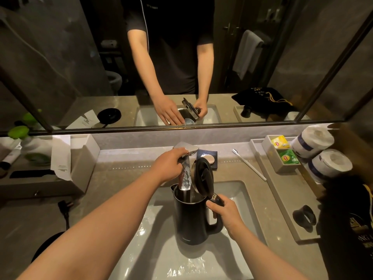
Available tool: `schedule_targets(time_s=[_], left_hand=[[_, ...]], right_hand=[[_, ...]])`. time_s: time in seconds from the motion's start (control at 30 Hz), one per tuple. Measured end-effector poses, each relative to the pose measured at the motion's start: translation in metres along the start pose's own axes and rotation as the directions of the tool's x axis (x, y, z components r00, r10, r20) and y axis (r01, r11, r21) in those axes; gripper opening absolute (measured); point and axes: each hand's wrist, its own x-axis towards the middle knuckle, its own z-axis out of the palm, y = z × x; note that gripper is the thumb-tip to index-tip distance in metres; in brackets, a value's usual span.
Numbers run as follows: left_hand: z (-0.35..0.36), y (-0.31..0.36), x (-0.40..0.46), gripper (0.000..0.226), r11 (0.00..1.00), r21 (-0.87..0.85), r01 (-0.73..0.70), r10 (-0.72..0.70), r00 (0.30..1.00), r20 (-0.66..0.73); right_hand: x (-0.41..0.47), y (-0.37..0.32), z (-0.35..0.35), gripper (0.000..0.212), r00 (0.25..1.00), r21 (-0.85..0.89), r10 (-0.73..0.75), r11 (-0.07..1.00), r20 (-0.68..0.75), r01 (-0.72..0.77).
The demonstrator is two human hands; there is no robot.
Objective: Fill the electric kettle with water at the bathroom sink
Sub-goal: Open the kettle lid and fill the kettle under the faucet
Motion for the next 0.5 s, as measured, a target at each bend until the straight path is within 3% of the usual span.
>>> schedule_targets(time_s=[0.5], left_hand=[[0.0024,-0.0018,-0.0015,0.047,1.000,-0.015,0.013,-0.013,1.000,0.010]], right_hand=[[-0.0010,-0.0019,0.0019,0.008,1.000,0.008,-0.005,1.000,0.001,0.005]])
